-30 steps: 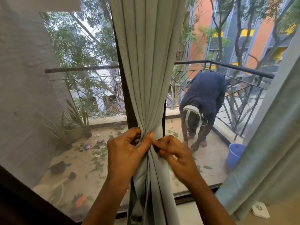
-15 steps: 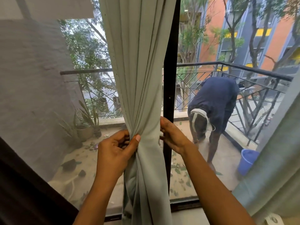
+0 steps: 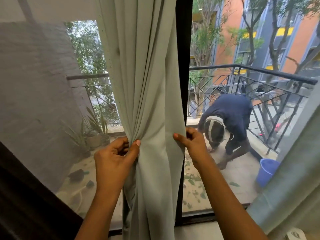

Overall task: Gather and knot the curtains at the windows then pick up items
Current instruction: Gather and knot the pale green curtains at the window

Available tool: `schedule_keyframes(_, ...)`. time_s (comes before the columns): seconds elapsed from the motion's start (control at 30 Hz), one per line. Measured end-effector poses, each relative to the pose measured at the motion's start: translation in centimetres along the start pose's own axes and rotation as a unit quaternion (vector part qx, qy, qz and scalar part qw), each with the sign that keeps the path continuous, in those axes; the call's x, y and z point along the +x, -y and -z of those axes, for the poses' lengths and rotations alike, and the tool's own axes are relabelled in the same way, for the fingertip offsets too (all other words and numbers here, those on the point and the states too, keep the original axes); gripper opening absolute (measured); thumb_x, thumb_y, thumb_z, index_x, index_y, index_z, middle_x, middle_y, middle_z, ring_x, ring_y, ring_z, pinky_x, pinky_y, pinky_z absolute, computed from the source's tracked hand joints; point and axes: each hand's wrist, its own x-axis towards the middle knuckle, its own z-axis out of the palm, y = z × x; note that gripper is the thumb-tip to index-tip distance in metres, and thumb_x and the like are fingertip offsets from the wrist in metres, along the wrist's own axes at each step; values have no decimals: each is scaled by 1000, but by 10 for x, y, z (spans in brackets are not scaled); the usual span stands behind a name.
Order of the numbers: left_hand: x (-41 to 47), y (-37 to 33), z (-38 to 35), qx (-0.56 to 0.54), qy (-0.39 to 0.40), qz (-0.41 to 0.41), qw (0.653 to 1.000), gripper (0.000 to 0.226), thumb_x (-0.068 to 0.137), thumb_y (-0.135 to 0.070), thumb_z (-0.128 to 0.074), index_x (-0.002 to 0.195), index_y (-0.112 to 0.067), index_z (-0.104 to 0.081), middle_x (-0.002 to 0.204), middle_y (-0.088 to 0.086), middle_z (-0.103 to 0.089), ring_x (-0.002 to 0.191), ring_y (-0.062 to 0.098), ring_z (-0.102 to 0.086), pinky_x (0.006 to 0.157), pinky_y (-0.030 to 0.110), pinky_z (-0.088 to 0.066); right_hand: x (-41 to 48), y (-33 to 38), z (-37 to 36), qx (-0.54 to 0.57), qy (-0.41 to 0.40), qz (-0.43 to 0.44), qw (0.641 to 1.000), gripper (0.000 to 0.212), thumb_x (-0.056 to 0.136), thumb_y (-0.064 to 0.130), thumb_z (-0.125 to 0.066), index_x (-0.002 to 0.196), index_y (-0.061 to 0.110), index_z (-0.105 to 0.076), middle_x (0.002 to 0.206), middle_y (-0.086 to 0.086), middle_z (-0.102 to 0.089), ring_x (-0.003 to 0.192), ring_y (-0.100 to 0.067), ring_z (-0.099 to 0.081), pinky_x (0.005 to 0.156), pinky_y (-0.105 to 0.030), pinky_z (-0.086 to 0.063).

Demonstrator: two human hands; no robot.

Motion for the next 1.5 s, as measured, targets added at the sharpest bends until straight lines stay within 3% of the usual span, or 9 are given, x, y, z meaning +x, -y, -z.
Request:
schedule_keyframes(0.1,-6,-4,-10,6,-24,-10,1000,14,78,-38,-69,90,-33,-72,84,-17,-73,74,2,-70,73,27,-58,-37,2,2,-138,-113,78,981,10,81,27,-71,80,24,-62,77,4,-65,71,-8,-61,66,-21,-51)
schedule_keyframes(0.2,-15,-8,-21,33,-29,-35,998,23,81,-39,-64,90,-20,-74,78,-9,-73,72,7,-70,70,36,-59,-80,11,-9,-163,-175,144,960,16,83,24,-68,82,37,-59,79,14,-61,77,-2,-59,66,-9,-45)
schedule_keyframes(0.4,-41,-31,-35,85,12,-85,993,26,85,-39,-61,86,-15,-73,68,-9,-68,61,4,-65,58,31,-55,-124,15,-28,-218,-179,241,929,4,87,16,-63,87,14,-66,83,9,-61,82,4,-57,70,-4,-41)
schedule_keyframes(0.6,-48,-39,-38,82,55,-90,991,34,86,-46,-55,92,-18,-73,73,-10,-69,65,5,-66,60,32,-58,-114,17,-26,-341,-190,295,872,7,85,27,-59,84,20,-61,77,9,-56,67,-1,-48,57,-25,-46)
schedule_keyframes(0.77,-37,-35,-41,67,33,-60,995,35,81,-51,-57,92,-22,-75,77,-11,-73,69,2,-68,66,32,-59,-100,21,-31,-393,-184,304,848,13,83,28,-57,74,18,-56,72,5,-53,64,-2,-41,58,-16,-36)
schedule_keyframes(1.07,-18,-21,-50,162,27,-98,982,36,83,-50,-55,83,-19,-73,64,-1,-70,56,16,-66,52,37,-55,-111,17,-22,-320,-190,345,862,6,83,16,-61,78,13,-64,75,5,-57,68,0,-50,58,-10,-42)
schedule_keyframes(1.17,-25,-26,-52,95,52,-62,992,34,81,-51,-57,84,-22,-73,70,-8,-72,63,7,-67,60,33,-57,-107,16,-27,-314,-172,304,883,5,85,22,-57,89,23,-61,85,10,-57,72,-4,-56,57,-25,-51)
schedule_keyframes(1.33,-23,-25,-47,22,94,-1,995,10,84,-31,-70,90,-26,-75,80,-11,-74,77,-2,-68,74,29,-57,-103,19,-27,-293,-137,267,908,11,88,30,-54,92,25,-63,89,13,-58,78,-4,-60,59,-31,-54)
schedule_keyframes(1.5,-20,-29,-39,-37,184,8,982,32,85,-52,-56,89,-26,-74,82,-2,-75,80,10,-71,76,33,-58,-102,28,-20,-178,-89,197,960,21,81,48,-63,86,27,-65,88,9,-61,85,-13,-64,68,-34,-56)
